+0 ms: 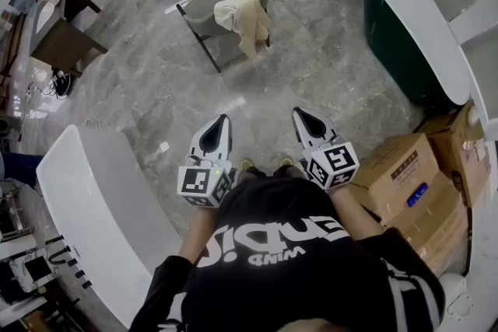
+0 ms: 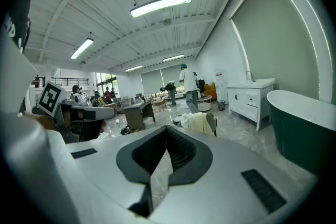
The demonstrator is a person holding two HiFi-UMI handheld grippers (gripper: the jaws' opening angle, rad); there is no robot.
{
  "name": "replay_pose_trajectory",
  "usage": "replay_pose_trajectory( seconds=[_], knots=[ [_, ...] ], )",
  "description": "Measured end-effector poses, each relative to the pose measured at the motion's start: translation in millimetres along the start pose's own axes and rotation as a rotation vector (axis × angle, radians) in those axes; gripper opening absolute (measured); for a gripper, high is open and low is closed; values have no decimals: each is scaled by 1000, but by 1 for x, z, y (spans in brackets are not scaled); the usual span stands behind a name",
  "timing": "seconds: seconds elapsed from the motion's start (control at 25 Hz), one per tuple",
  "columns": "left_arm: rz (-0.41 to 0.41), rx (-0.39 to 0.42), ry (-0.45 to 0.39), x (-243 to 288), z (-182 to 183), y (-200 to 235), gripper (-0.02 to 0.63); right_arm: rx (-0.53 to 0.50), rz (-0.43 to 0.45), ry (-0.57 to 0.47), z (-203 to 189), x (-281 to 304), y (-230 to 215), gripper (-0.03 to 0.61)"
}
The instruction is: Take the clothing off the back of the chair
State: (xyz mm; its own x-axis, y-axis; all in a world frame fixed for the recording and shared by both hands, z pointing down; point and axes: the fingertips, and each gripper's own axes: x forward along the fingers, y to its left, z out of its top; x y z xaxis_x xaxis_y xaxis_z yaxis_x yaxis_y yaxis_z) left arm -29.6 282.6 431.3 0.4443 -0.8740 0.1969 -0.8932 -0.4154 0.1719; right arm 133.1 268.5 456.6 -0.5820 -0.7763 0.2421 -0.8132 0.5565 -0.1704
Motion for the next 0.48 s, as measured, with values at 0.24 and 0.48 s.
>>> replay_pose_trajectory(
  seconds=[0.24,0.48],
  knots=[
    [-11,3,2,3,0,6,14,26,16,-11,3,8,6,14],
    [-24,30,18,3,-3,23,14,15,60,-41,9,27,27,14]
  ],
)
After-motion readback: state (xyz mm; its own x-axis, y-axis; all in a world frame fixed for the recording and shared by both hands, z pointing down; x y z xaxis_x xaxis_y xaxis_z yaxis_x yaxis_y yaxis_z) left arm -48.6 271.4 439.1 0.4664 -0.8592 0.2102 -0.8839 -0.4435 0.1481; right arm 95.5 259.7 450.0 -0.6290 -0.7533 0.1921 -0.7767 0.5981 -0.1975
